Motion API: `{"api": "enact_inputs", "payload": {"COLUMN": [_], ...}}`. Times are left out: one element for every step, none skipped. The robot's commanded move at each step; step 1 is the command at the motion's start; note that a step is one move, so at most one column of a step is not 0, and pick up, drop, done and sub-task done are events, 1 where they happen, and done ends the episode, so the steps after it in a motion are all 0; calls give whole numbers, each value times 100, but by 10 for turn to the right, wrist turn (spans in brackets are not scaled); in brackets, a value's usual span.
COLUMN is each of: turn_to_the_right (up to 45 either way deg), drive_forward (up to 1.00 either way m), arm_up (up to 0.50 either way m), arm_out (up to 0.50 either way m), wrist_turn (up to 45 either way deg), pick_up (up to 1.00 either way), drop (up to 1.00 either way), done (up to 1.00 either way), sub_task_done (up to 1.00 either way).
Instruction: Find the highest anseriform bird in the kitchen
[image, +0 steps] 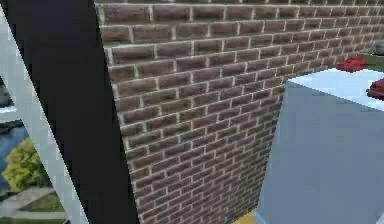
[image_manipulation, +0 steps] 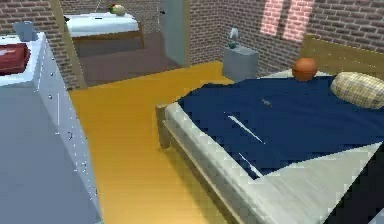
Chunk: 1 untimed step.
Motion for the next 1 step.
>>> {"api": "enact_inputs", "payload": {"turn_to_the_right": [-450], "drive_forward": [0], "arm_up": [0], "arm_out": [0], "wrist_turn": [0], "pick_up": [0], "drop": [0], "done": [0], "sub_task_done": [0]}}
